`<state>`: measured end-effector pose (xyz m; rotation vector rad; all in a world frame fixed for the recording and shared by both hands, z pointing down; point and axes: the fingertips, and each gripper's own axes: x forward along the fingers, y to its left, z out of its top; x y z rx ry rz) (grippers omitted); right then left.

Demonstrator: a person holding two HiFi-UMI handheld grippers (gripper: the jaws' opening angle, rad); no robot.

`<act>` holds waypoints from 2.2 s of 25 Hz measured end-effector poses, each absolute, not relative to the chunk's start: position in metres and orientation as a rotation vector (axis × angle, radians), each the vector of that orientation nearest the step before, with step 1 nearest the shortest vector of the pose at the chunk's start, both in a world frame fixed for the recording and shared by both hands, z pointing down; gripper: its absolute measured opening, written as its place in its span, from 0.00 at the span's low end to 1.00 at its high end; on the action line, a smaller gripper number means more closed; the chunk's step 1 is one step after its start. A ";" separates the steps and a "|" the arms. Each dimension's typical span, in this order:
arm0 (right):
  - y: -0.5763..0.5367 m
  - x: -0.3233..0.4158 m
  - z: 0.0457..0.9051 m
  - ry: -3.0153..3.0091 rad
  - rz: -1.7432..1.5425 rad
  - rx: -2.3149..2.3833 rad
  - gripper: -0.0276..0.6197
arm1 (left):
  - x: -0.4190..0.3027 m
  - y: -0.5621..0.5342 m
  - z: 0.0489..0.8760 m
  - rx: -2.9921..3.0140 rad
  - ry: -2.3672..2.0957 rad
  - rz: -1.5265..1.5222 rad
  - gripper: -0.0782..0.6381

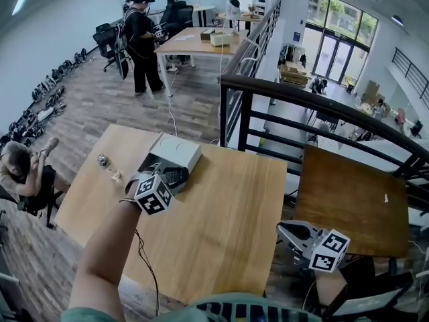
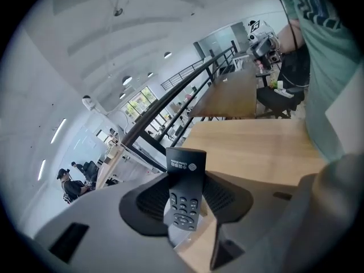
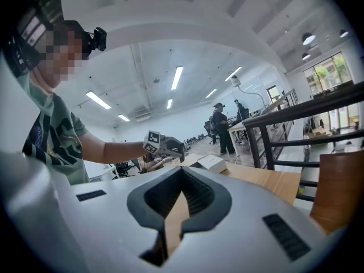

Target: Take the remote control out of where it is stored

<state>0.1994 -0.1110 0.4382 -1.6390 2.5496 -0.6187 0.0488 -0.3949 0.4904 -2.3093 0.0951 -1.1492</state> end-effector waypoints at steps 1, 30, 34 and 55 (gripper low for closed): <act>-0.108 0.199 0.434 2.549 -0.609 -1.638 0.03 | 0.049 -0.383 0.483 -2.317 0.091 -1.129 0.37; 0.014 0.193 0.385 2.465 -0.538 -1.649 0.03 | 0.057 -0.063 0.404 -2.622 -0.093 -0.635 0.37; 0.051 0.209 0.374 2.527 -0.514 -1.561 0.03 | 0.060 -0.012 0.397 -2.648 0.008 -0.668 0.37; 0.062 0.201 0.322 2.645 -0.351 -1.425 0.03 | 0.016 0.023 0.341 -2.599 0.277 -0.586 0.37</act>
